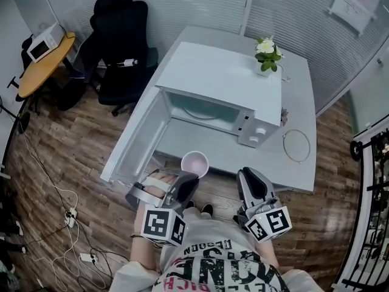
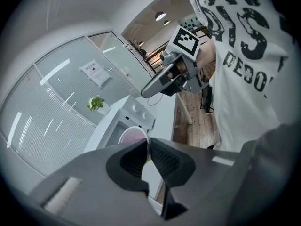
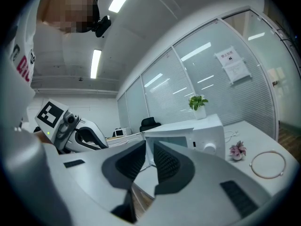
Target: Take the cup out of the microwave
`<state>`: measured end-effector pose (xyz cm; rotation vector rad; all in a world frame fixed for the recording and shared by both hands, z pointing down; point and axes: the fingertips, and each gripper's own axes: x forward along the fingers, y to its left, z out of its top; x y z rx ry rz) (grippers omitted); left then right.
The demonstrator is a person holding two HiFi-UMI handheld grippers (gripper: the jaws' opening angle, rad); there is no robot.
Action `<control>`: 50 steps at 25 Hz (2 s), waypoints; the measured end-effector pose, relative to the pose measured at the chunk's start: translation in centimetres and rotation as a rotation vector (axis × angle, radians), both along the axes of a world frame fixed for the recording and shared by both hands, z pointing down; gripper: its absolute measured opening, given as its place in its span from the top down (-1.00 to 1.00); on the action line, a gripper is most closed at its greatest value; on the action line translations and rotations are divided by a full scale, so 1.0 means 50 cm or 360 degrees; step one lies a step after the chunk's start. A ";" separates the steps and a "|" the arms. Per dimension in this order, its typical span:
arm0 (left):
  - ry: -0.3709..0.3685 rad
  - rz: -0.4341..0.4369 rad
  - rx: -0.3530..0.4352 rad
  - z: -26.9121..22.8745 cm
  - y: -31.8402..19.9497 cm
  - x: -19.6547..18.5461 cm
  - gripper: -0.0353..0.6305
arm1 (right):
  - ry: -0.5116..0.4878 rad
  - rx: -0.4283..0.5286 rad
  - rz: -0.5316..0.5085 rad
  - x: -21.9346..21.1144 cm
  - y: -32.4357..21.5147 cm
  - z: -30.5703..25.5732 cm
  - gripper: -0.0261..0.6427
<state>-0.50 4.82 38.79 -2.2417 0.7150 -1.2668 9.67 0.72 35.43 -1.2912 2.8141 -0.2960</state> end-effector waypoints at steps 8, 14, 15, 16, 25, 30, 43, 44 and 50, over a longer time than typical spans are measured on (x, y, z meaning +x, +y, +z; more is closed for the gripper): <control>0.0015 0.0074 -0.0092 0.013 0.001 -0.030 0.79 | 0.0027 -0.0018 0.0041 -0.027 -0.009 -0.003 0.73; 0.0032 0.0133 -0.0107 0.002 -0.019 -0.040 0.78 | 0.0038 -0.0016 0.0072 -0.039 -0.029 -0.009 0.73; 0.0041 0.0144 -0.0107 -0.001 -0.023 -0.038 0.79 | 0.0041 -0.0018 0.0078 -0.039 -0.033 -0.009 0.73; 0.0047 0.0154 -0.0107 -0.003 -0.028 -0.037 0.78 | 0.0044 -0.0020 0.0083 -0.039 -0.036 -0.009 0.73; 0.0073 0.0223 -0.0109 -0.030 -0.063 -0.028 0.79 | 0.0049 0.0005 0.0122 -0.036 -0.071 -0.018 0.73; 0.0070 0.0235 -0.0116 -0.020 -0.070 -0.024 0.79 | 0.0054 0.0000 0.0109 -0.041 -0.081 -0.015 0.73; 0.0057 0.0197 -0.0141 -0.013 -0.081 -0.042 0.79 | 0.0071 -0.0026 0.0082 -0.057 -0.087 -0.006 0.73; 0.0057 0.0198 -0.0140 -0.012 -0.081 -0.042 0.79 | 0.0071 -0.0026 0.0083 -0.057 -0.087 -0.006 0.73; 0.0049 0.0203 -0.0136 -0.006 -0.088 -0.043 0.79 | 0.0072 -0.0026 0.0091 -0.055 -0.093 -0.002 0.74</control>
